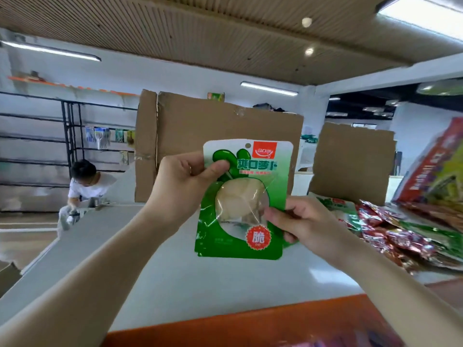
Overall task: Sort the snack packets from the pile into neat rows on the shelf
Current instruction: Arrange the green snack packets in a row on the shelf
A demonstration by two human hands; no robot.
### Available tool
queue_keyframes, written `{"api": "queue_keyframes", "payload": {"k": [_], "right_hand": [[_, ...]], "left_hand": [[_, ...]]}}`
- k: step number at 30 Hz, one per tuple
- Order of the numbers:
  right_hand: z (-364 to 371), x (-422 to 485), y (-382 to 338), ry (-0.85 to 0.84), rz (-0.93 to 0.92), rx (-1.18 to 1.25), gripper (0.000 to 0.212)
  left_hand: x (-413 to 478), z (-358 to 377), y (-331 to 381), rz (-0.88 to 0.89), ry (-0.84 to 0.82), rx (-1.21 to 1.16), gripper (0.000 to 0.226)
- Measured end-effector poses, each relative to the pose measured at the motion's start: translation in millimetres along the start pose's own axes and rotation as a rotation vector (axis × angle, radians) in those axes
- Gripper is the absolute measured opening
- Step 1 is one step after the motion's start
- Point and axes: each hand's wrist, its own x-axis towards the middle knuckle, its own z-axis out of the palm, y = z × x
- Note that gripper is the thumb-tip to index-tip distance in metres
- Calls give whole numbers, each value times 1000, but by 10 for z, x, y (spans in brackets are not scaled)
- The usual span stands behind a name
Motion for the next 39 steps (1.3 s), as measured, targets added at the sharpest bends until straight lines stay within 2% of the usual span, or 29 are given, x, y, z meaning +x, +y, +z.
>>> {"api": "queue_keyframes", "payload": {"k": [3,6,9,11,14,16,18,20,21,23,26,28,31,36,39], "right_hand": [[-42,-221,-25,120,-2,-36,49],[-118,-470,-68,190,40,-69,41],[-203,-760,-83,211,80,-99,28],[-259,-956,-85,230,95,-108,27],[-347,-1226,-107,275,124,-78,23],[-402,-1375,-90,326,115,-65,23],[-461,-1531,-10,382,73,-32,40],[-533,-1700,67,437,65,-34,49],[-571,-1788,97,468,63,-31,43],[-660,-1979,155,524,71,-9,28],[-863,-2333,254,544,115,21,29],[-1026,-2592,294,570,146,36,33],[-1279,-2984,388,622,198,27,37],[-1677,-3574,557,725,246,-20,28],[-1890,-3901,645,756,269,-50,39]], "left_hand": [[-72,66,-7,-65,-190,-27,15],[-187,169,-29,-119,-353,-33,21],[-266,273,-6,-124,-449,-33,26],[-323,370,47,-125,-489,-31,31],[-404,597,99,-49,-434,10,16],[-495,773,137,-28,-376,10,29],[-597,970,186,-57,-375,-46,46],[-729,1218,229,-128,-338,-144,31],[-800,1350,234,-170,-312,-181,25],[-922,1618,192,-223,-296,-235,35],[-1103,2047,198,-260,-270,-308,36],[-1212,2346,236,-285,-276,-326,26],[-1403,2794,307,-257,-340,-334,28],[-1712,3510,379,-164,-378,-306,25],[-1906,3906,447,-167,-394,-288,25]]}}
